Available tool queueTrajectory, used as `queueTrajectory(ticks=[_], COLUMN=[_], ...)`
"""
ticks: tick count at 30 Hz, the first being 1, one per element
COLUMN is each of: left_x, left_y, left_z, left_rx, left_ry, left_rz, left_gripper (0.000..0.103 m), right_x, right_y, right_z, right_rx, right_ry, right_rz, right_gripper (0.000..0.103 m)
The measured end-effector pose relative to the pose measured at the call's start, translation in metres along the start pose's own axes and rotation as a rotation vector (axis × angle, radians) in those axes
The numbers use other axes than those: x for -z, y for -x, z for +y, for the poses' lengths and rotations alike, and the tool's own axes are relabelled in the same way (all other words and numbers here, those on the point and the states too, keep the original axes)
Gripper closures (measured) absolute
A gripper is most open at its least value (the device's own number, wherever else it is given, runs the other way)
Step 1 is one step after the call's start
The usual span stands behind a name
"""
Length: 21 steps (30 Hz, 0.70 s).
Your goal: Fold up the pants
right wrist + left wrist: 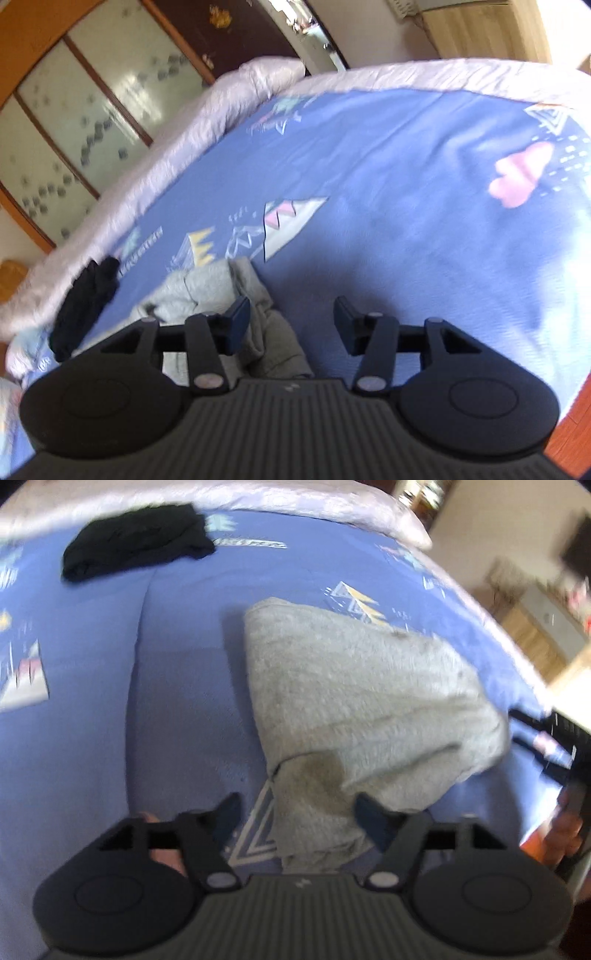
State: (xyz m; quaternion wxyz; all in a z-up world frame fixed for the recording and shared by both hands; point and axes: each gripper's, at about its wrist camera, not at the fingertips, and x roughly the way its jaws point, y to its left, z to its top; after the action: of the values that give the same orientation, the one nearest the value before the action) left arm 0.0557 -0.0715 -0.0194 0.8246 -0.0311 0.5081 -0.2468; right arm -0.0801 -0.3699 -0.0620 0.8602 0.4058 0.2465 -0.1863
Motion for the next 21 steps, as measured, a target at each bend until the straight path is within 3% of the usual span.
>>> queueTrajectory(ticks=[3, 7, 12, 13, 14, 16, 18, 21], left_x=[-0.007, -0.014, -0.017, -0.018, -0.018, -0.020, -0.020, -0.023], left_y=[-0.004, -0.018, -0.033, -0.036, -0.039, -0.042, -0.035, -0.011], left_z=[0.021, 0.045, 0.039, 0.032, 0.027, 0.014, 0.005, 0.002], left_rx=[0.063, 0.113, 0.092, 0.085, 0.072, 0.076, 0.040, 0.035], left_ry=[0.151, 0.308, 0.317, 0.291, 0.261, 0.201, 0.169, 0.127], left_rz=[0.020, 0.071, 0.066, 0.070, 0.075, 0.091, 0.071, 0.010], left_gripper=[0.015, 0.013, 0.012, 0.022, 0.043, 0.072, 0.080, 0.085], right_x=[-0.003, -0.003, 0.008, 0.010, 0.012, 0.014, 0.014, 0.010], right_y=[-0.005, -0.014, -0.029, -0.029, -0.032, -0.031, -0.026, -0.013], right_z=[-0.010, -0.011, -0.002, 0.003, 0.007, 0.016, 0.022, 0.028], right_rx=[-0.088, -0.109, -0.126, -0.128, -0.135, -0.135, -0.131, -0.158], right_ry=[-0.088, -0.132, -0.105, -0.083, -0.078, -0.056, -0.036, -0.041], right_rz=[0.057, 0.108, 0.187, 0.198, 0.223, 0.238, 0.231, 0.204], right_gripper=[0.035, 0.031, 0.030, 0.034, 0.044, 0.060, 0.072, 0.076])
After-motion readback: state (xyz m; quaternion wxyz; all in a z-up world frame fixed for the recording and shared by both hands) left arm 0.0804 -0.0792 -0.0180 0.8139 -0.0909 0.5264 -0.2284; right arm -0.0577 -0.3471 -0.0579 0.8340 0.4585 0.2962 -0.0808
